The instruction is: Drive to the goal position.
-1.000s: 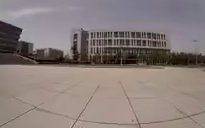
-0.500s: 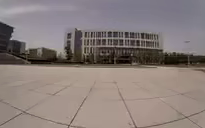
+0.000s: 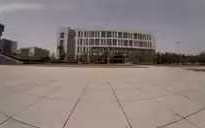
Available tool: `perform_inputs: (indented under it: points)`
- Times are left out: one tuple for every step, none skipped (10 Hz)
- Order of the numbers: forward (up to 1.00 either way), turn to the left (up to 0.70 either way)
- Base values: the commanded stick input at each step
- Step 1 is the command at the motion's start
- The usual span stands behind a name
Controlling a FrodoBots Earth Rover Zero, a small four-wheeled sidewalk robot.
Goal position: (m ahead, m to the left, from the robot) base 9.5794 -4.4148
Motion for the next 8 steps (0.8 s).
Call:
perform_inputs:
  points:
    - [0.33, -0.56]
    - [0.65, -0.44]
    - [1.0, -0.32]
    - [1.0, 0.0]
    - [1.0, 0.0]
    - [1.0, 0.0]
    - [1.0, 0.0]
    - [1.0, -0.06]
